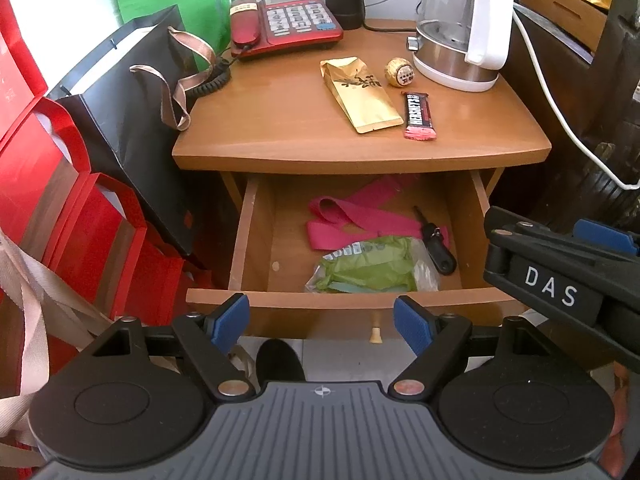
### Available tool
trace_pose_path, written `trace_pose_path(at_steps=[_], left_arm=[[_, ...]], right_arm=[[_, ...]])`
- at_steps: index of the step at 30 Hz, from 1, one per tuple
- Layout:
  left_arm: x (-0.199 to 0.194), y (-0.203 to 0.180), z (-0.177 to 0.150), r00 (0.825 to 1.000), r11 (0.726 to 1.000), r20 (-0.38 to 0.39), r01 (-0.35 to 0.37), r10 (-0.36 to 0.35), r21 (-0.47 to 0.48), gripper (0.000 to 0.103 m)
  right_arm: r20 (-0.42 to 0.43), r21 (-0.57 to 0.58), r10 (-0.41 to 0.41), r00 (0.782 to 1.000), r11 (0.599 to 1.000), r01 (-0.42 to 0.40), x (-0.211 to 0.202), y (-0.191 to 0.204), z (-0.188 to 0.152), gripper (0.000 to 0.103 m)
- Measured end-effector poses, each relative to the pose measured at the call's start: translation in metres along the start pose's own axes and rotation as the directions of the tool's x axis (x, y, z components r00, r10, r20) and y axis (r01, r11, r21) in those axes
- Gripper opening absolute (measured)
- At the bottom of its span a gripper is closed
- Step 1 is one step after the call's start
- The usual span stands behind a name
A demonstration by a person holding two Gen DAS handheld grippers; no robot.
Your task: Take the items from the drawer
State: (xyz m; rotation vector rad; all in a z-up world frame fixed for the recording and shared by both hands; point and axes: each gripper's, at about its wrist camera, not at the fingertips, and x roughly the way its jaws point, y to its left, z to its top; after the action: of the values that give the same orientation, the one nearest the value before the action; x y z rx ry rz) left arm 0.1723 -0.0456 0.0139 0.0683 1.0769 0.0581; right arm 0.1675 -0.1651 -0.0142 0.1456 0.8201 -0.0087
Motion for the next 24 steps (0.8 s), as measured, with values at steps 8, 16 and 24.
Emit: trace_pose_path(at_steps=[8, 16, 24], left_arm=[[0.0008, -0.0009, -0.0016, 1.000, 1.000, -0.005, -0.003, 0.003, 0.004, 0.083], [0.0008, 0.0002, -0.0020, 1.000, 1.000, 0.000, -0.006, 0.006, 0.000, 0.083], [0.0020, 0.0029, -0.0017, 1.000, 1.000, -0.003, -0.003, 0.003, -0.011, 0.083]], right_arm=[[-0.007, 0.002, 0.000, 1.000, 1.000, 0.000, 0.0007, 0.0013, -0.0029, 0.075], [-0.011, -0.002, 0.002, 1.000, 1.000, -0.002, 0.0024, 0.0038, -0.0036, 0.075], [-0.014, -0.010, 0.003, 1.000, 1.000, -0.003, 0.0032, 0.0079, -0.0039, 0.075]])
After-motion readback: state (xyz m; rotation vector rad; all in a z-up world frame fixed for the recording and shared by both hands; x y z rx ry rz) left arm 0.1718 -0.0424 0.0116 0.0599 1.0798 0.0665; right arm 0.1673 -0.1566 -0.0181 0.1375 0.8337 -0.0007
